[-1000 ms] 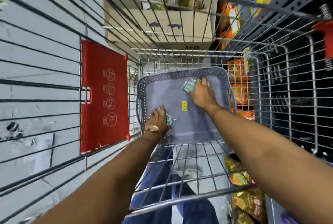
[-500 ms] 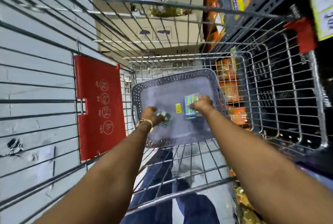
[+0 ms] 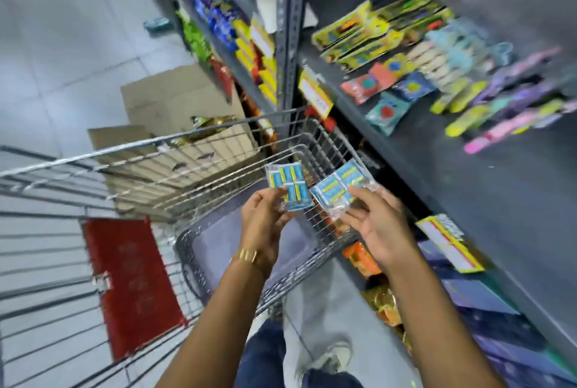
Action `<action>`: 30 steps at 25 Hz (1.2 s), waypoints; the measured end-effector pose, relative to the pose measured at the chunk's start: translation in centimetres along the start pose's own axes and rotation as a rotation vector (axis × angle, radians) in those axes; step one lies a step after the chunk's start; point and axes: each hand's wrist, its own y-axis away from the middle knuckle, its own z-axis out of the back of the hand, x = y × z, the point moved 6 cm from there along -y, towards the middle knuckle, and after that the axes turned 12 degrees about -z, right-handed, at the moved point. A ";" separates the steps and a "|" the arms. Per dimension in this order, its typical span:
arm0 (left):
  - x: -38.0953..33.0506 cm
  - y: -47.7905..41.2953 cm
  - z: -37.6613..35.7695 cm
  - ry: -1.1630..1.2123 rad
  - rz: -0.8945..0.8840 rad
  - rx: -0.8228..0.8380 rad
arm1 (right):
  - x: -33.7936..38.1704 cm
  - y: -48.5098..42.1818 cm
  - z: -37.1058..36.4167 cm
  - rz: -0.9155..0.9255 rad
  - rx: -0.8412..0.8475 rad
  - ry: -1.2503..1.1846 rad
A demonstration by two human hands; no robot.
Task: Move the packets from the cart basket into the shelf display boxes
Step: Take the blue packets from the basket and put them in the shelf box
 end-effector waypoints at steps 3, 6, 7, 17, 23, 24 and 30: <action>-1.6 5.1 -6.3 0.025 -0.016 0.216 | 3.8 7.2 5.1 0.221 -0.062 -0.126; -2.6 10.2 -13.5 -0.018 -0.049 0.474 | 7.0 13.5 10.4 0.432 -0.135 -0.236; -2.6 11.4 -15.6 -0.029 -0.061 0.551 | 7.7 14.8 11.8 0.473 -0.146 -0.266; 7.9 26.7 -32.8 -0.303 0.042 1.109 | 7.0 27.0 31.5 0.821 -0.578 -0.578; 15.3 35.1 -37.4 -0.658 -0.168 1.496 | 1.5 31.0 43.3 0.711 -0.961 -0.519; 16.2 36.1 -37.9 -0.710 -0.222 1.554 | 0.8 31.3 44.4 0.613 -1.061 -0.415; 20.9 40.6 -39.7 -1.086 -0.478 1.728 | -0.9 34.2 47.3 0.324 -1.342 -0.049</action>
